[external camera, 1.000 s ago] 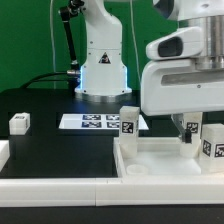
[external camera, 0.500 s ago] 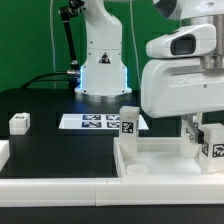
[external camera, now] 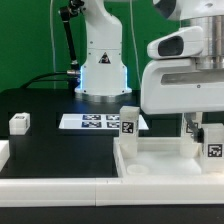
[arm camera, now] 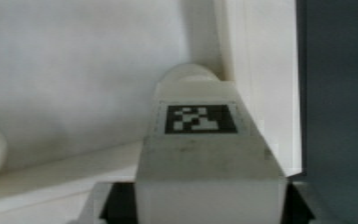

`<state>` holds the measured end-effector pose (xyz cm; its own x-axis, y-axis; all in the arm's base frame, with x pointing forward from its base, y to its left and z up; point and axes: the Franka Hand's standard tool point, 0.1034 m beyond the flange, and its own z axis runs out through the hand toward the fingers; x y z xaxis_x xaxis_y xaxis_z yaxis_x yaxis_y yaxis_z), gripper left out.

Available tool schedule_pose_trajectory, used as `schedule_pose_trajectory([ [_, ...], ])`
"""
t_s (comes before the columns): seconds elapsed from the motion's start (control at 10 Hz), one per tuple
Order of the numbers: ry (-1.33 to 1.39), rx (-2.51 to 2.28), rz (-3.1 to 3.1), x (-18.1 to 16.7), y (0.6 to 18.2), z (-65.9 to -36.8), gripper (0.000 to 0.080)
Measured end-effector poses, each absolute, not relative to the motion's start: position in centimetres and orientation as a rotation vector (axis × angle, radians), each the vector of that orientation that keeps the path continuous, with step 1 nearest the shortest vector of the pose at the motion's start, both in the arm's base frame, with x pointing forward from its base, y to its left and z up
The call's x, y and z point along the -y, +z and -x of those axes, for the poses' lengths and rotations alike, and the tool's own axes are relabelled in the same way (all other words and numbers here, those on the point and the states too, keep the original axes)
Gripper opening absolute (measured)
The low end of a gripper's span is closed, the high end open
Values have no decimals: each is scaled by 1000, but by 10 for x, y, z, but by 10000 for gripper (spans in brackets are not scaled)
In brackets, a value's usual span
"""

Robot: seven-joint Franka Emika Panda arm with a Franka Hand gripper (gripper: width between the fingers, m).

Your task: Assemble square table

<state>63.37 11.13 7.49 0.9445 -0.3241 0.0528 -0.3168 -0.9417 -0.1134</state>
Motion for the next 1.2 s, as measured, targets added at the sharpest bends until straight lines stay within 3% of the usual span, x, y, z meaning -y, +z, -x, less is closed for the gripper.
schedule_pose_trajectory([
  [0.5,30,-1732,2421,-109,73,-628,290],
  [0.9,72,-1955,2231,-109,73,-627,290],
  [1.0,65,-1889,2286,-109,73,-626,394],
  [1.1,27,-1667,2470,-112,73,-626,394],
  [1.2,2,-1399,2639,-114,72,-627,528],
])
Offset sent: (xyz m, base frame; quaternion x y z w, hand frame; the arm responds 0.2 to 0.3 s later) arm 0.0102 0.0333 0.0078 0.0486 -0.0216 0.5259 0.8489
